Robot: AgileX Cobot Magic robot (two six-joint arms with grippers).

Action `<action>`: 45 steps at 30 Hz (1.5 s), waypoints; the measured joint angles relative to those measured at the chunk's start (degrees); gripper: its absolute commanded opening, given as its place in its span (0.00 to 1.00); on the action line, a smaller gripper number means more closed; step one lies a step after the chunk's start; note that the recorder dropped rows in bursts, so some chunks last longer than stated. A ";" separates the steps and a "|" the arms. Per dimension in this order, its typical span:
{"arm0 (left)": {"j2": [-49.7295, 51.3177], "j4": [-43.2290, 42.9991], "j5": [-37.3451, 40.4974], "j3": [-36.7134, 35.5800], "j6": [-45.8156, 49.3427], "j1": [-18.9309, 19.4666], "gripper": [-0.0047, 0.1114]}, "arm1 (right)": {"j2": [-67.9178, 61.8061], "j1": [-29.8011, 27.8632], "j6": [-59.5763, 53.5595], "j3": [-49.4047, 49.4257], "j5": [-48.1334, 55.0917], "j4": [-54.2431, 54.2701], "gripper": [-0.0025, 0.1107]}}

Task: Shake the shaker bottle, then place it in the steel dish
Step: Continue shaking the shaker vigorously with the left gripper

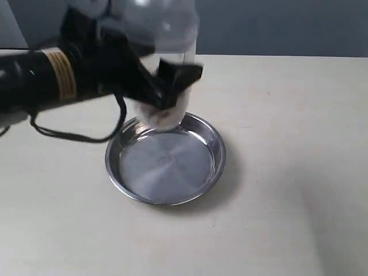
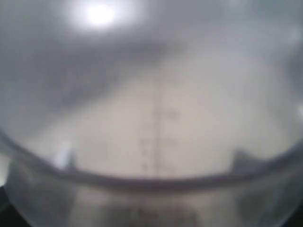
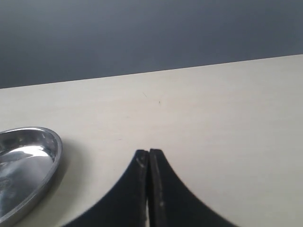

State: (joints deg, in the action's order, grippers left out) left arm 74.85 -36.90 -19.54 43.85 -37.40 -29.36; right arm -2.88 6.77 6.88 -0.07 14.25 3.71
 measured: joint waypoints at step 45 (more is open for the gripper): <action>-1.48 10.15 -9.52 -4.73 8.17 0.34 0.04 | 0.00 0.00 0.00 0.00 -0.07 0.00 0.01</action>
State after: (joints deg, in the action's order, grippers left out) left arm 73.38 -26.76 -29.06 39.12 -29.22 -29.02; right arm -2.88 6.77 6.88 -0.07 14.18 3.71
